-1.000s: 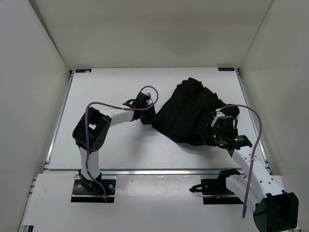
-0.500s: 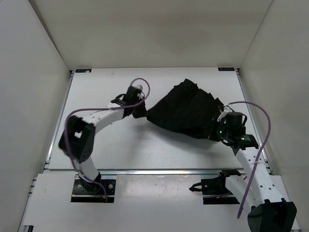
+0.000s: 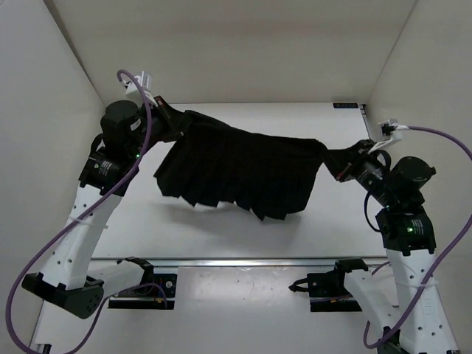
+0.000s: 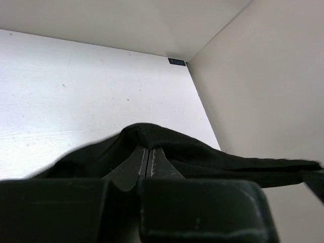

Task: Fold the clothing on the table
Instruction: Flatten the skirt out

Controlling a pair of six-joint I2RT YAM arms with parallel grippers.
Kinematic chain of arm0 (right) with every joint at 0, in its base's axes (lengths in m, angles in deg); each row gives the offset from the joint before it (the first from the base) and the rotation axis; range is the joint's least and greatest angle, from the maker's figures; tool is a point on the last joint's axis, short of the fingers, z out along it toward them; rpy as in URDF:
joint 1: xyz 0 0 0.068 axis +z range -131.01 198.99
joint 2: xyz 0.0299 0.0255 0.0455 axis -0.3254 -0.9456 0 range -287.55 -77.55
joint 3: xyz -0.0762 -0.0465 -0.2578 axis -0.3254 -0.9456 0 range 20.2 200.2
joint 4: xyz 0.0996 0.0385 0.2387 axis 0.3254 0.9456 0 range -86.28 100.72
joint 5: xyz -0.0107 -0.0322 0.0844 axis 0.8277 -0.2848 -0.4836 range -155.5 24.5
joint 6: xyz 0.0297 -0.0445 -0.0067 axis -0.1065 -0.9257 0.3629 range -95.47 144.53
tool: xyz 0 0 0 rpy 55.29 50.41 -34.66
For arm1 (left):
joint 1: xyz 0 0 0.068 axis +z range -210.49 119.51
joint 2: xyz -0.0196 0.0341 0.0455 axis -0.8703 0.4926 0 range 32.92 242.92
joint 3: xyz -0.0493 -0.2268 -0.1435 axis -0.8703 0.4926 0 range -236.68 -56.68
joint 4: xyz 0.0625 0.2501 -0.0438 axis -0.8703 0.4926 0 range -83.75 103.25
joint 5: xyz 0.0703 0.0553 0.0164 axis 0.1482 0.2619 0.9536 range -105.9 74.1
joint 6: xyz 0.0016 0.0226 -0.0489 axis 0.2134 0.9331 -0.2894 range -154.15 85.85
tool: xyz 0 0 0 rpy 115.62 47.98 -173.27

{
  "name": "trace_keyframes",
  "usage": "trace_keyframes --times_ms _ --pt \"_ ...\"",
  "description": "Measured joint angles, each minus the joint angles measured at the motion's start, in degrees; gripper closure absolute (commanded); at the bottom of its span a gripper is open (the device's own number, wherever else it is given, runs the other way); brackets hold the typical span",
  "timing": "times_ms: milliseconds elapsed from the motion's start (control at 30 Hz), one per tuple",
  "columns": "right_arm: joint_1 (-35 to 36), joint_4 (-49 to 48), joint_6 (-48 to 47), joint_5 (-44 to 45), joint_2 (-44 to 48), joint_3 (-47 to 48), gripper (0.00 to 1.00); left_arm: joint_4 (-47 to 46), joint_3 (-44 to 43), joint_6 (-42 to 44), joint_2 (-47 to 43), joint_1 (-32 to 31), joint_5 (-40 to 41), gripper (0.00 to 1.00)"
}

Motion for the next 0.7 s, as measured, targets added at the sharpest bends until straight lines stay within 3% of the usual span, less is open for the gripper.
trace_keyframes --times_ms 167,400,567,700 --pt "0.74 -2.54 0.39 -1.49 -6.64 6.93 1.0 3.41 -1.75 1.53 1.01 0.87 0.59 1.0" --pt "12.24 -4.83 -1.73 1.68 -27.36 12.48 1.0 6.84 -3.19 4.24 13.75 6.34 -2.16 1.0" --pt "10.16 -1.66 -4.04 2.14 -49.27 32.2 1.0 12.09 -22.34 5.35 30.73 10.01 -2.1 1.0" --pt "8.33 0.48 -5.86 2.23 -57.13 49.16 1.0 10.43 -33.38 5.22 36.26 11.26 -2.62 1.0"
